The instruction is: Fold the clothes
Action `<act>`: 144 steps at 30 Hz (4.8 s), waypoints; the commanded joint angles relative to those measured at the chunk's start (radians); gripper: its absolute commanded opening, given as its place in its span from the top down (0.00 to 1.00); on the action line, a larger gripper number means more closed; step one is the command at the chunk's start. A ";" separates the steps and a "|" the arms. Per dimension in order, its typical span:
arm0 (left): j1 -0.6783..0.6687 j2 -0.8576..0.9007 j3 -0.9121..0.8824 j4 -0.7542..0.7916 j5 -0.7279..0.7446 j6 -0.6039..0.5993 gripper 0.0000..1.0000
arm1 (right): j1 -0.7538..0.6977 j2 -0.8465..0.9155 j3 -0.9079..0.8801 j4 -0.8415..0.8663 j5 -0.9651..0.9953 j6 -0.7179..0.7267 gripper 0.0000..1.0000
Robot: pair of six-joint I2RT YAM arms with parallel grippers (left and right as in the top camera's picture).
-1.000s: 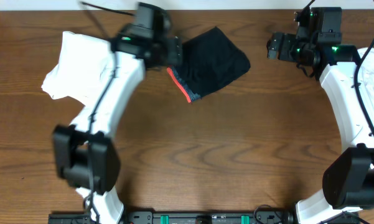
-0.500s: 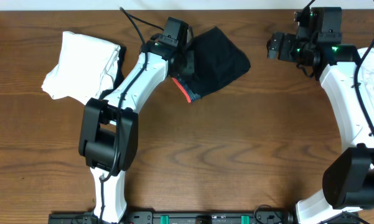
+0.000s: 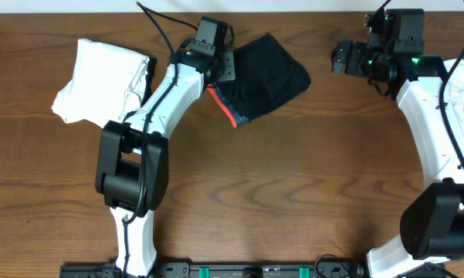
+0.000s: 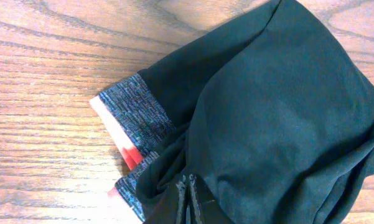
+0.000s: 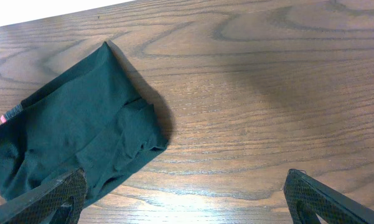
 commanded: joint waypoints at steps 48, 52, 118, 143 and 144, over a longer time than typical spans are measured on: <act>0.034 -0.035 -0.010 -0.147 0.255 -0.005 0.89 | -0.002 0.003 -0.003 -0.001 0.010 -0.001 0.01; 0.012 -0.012 -0.041 -0.171 0.279 -0.004 0.90 | -0.002 0.003 -0.003 -0.001 0.010 0.000 0.01; 0.175 -0.018 -0.071 -0.020 0.034 -0.062 0.94 | -0.002 0.003 -0.003 -0.001 0.010 0.000 0.01; -0.053 -0.121 -0.072 -0.188 -0.188 -0.437 0.02 | -0.002 0.003 -0.003 -0.001 0.010 0.000 0.01; -0.056 -0.115 -0.072 -0.191 -0.201 -0.461 0.02 | -0.002 0.003 -0.003 -0.001 0.010 0.000 0.01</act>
